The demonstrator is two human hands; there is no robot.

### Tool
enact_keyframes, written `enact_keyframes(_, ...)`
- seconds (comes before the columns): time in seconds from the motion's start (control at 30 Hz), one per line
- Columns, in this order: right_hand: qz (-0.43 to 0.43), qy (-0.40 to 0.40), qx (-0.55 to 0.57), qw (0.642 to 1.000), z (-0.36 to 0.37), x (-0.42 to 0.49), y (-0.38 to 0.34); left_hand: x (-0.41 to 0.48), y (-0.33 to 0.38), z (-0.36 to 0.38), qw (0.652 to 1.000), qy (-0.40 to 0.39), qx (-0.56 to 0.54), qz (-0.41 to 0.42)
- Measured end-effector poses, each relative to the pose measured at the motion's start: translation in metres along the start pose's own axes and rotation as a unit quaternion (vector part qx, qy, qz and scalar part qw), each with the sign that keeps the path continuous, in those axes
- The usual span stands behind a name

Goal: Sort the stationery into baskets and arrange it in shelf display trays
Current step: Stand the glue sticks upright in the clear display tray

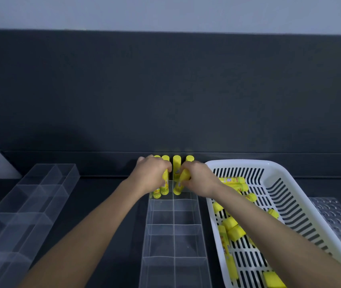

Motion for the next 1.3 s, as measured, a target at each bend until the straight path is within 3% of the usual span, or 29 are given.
enact_keyframes(0.17,0.002,-0.005,-0.018,1.000,0.011,0.003,-0.001,0.002,0.003,0.005,0.998,0.054,-0.006,-0.011)
enact_keyframes(0.57,0.001,0.027,0.018,0.999,0.015,0.001,0.001,-0.002,-0.008,0.013,0.993,0.015,-0.110,-0.037)
enact_keyframes(0.73,-0.017,0.044,0.032,0.998,0.005,-0.006,-0.001,-0.004,-0.010,0.008,0.990,0.038,-0.132,-0.040)
enact_keyframes(0.97,-0.004,0.106,0.031,0.994,-0.033,-0.030,0.026,-0.018,0.023,-0.015,0.972,0.131,-0.193,0.030)
enact_keyframes(1.3,0.083,0.112,-0.013,0.990,-0.069,-0.093,0.101,-0.022,0.108,0.001,0.964,0.068,-0.228,0.123)
Point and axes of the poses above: each hand's wrist, its own x-axis towards the middle knuckle, its own z-axis out of the palm, y = z × x, the point moved 7 cm from there along x, towards the middle knuckle, and after that the axes turned 9 degrees about y, right-handed, at the moved point
